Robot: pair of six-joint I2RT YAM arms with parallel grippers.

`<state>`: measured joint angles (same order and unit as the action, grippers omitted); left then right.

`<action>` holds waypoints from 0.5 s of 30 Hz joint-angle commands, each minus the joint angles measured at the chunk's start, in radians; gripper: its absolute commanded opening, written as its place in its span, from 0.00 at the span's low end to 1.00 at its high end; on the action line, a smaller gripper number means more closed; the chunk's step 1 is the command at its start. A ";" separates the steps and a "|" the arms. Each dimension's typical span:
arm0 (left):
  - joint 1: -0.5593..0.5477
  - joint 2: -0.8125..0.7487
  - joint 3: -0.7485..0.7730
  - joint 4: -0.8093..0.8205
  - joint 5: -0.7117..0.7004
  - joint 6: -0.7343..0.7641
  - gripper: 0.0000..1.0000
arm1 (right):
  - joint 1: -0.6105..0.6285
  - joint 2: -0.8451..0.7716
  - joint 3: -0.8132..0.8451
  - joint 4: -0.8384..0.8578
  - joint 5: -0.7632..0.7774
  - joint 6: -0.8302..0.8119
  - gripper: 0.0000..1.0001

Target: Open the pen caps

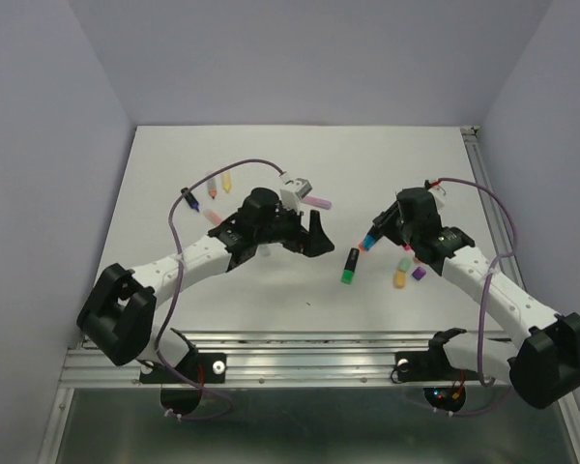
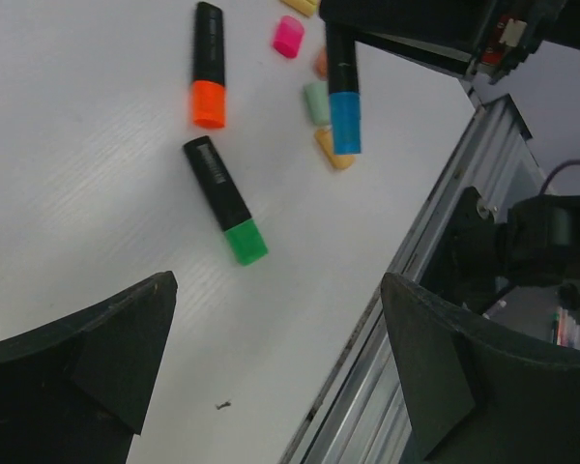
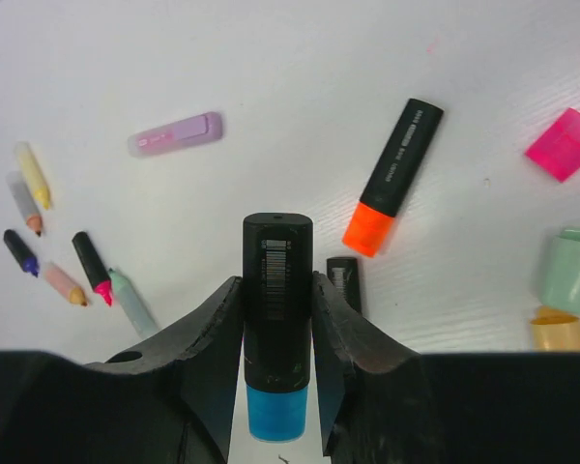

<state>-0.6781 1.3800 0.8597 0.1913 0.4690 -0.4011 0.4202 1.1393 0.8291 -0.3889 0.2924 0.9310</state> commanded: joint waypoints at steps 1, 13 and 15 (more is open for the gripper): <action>-0.099 0.088 0.123 0.122 0.095 -0.007 0.99 | 0.032 -0.009 -0.001 0.113 -0.055 -0.003 0.17; -0.133 0.258 0.257 0.117 0.097 -0.001 0.99 | 0.074 -0.012 0.005 0.206 -0.147 0.035 0.17; -0.136 0.275 0.272 0.103 0.097 0.008 0.99 | 0.086 -0.006 0.007 0.216 -0.148 0.038 0.17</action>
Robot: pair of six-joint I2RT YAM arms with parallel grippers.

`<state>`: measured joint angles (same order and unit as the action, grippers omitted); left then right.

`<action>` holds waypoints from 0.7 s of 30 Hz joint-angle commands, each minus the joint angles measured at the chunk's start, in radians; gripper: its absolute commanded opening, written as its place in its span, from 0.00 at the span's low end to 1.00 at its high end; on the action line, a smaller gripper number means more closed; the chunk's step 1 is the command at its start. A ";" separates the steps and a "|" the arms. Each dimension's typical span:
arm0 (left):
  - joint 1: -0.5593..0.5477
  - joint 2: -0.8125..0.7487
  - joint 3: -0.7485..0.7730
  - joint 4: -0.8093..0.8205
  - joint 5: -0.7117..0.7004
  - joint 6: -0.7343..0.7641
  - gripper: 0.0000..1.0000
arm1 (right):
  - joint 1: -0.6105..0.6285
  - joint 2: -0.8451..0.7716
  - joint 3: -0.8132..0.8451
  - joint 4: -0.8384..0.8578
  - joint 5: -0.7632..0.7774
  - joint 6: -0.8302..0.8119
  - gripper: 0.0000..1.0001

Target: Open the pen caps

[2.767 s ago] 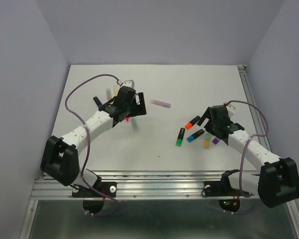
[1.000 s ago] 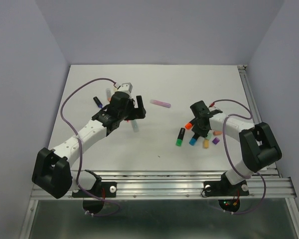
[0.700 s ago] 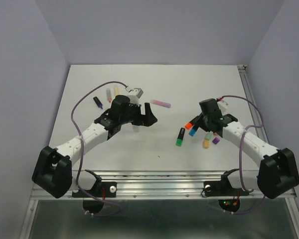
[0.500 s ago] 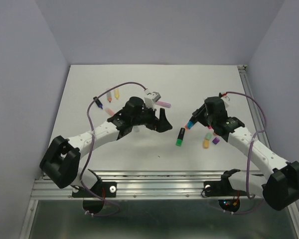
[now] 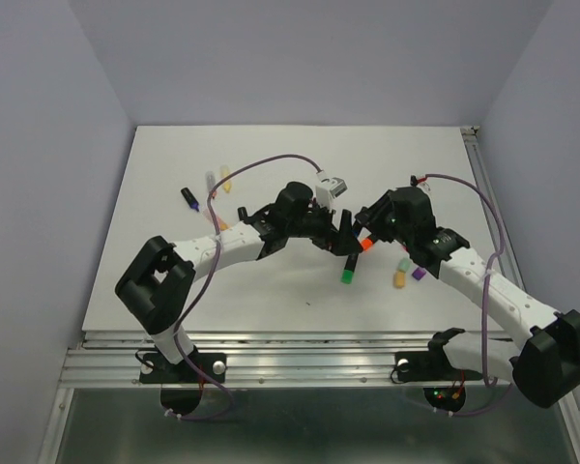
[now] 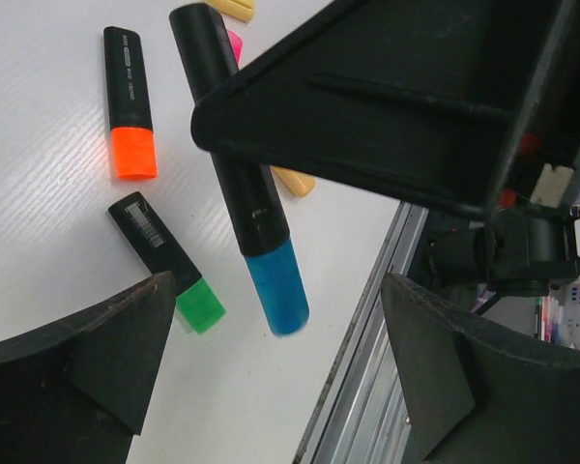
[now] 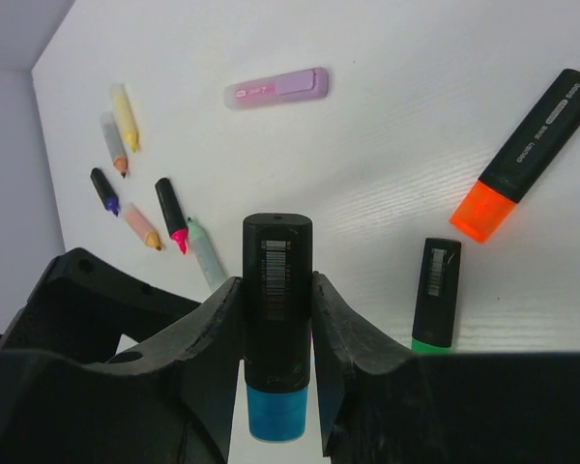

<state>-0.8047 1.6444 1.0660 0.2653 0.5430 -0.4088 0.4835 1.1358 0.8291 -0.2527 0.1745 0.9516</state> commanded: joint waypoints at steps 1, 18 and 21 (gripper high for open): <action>-0.011 0.015 0.077 0.026 0.025 0.016 0.99 | 0.024 -0.001 0.007 0.079 -0.027 0.019 0.17; -0.022 0.057 0.097 0.005 0.023 0.012 0.00 | 0.032 0.015 0.016 0.102 -0.018 0.021 0.21; -0.024 0.054 0.092 0.023 0.020 -0.010 0.00 | 0.032 0.022 0.004 0.119 -0.047 0.010 0.31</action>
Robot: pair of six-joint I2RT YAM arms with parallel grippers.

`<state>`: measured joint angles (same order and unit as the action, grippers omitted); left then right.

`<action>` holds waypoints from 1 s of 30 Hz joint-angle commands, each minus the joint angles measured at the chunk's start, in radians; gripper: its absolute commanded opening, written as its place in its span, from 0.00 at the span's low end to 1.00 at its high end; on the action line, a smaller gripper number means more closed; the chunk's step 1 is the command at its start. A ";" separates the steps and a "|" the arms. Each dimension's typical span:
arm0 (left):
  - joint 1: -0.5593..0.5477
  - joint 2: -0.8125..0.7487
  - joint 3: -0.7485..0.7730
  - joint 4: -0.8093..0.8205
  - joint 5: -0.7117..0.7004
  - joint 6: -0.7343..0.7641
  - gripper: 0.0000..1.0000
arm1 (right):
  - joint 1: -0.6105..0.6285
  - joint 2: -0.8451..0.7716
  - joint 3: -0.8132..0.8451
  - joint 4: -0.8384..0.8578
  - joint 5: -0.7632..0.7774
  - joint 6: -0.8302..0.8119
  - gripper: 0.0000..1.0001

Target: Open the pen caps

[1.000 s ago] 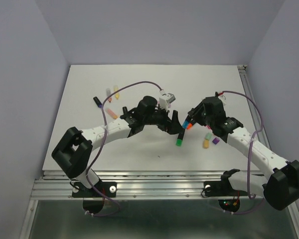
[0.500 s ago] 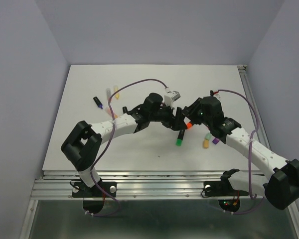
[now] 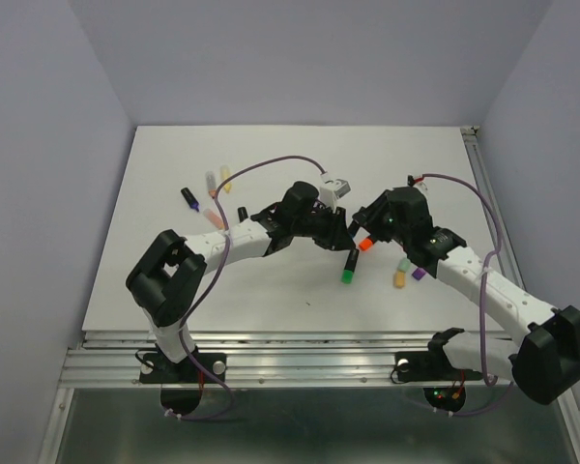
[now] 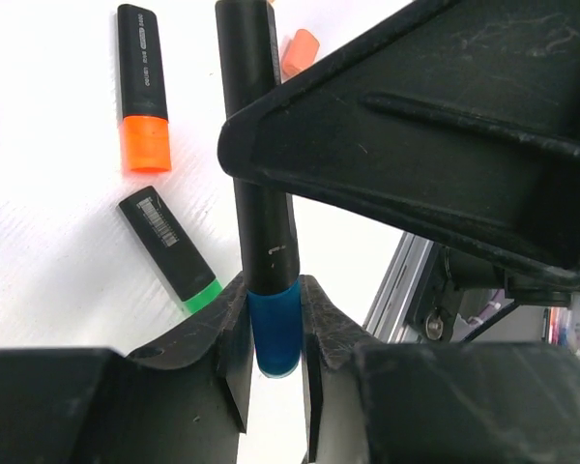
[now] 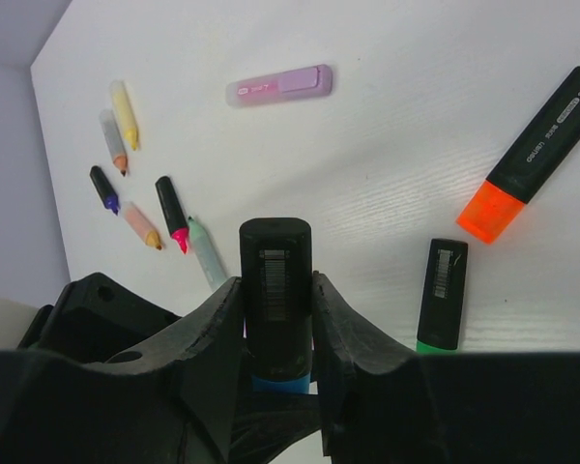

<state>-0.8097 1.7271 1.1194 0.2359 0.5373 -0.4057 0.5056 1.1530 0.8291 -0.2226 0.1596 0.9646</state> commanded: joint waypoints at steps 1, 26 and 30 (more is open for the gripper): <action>-0.017 -0.035 0.034 0.060 0.024 -0.031 0.00 | 0.010 0.008 -0.005 0.095 -0.038 -0.009 0.42; -0.045 -0.359 -0.476 0.158 -0.013 -0.260 0.00 | -0.061 0.276 0.300 0.244 0.596 -0.286 0.01; -0.046 -0.440 -0.547 0.160 -0.022 -0.277 0.00 | -0.101 0.336 0.410 0.241 0.558 -0.329 0.01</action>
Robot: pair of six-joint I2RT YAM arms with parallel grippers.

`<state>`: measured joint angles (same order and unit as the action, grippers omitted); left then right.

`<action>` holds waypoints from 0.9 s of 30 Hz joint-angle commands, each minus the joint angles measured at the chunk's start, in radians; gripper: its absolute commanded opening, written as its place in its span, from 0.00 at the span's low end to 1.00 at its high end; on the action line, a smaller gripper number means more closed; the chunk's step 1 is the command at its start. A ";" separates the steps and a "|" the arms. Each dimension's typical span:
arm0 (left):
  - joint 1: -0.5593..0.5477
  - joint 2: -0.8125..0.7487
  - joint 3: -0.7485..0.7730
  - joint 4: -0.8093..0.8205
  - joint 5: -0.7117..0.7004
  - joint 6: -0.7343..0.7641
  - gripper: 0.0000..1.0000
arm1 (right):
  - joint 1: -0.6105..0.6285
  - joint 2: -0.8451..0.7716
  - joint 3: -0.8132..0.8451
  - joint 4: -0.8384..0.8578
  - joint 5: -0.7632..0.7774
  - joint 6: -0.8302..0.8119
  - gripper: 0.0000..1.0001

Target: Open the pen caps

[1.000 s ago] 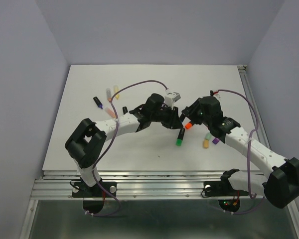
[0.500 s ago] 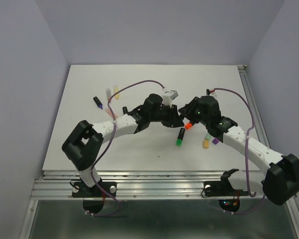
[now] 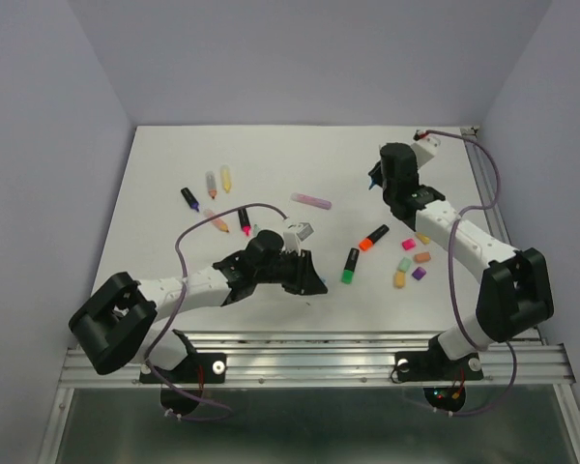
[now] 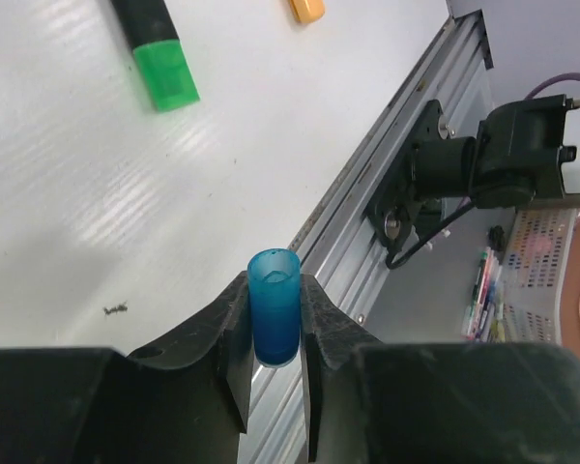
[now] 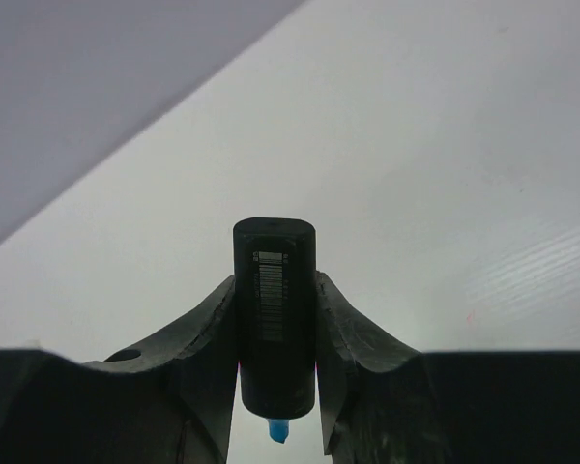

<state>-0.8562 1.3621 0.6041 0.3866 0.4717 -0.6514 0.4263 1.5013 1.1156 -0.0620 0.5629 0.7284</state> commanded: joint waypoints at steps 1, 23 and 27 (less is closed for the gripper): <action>0.000 -0.098 -0.046 0.008 0.027 -0.034 0.00 | -0.024 -0.009 0.134 0.080 0.144 -0.102 0.01; -0.119 0.572 0.730 -0.293 -0.068 0.095 0.46 | -0.190 -0.273 -0.215 -0.153 -0.012 0.086 0.01; -0.136 0.637 0.789 -0.301 -0.033 0.099 0.54 | -0.208 -0.294 -0.230 -0.156 -0.026 0.083 0.01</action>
<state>-0.9833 1.9800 1.3128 0.0959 0.4004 -0.5797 0.2337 1.2488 0.9009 -0.2295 0.5266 0.8047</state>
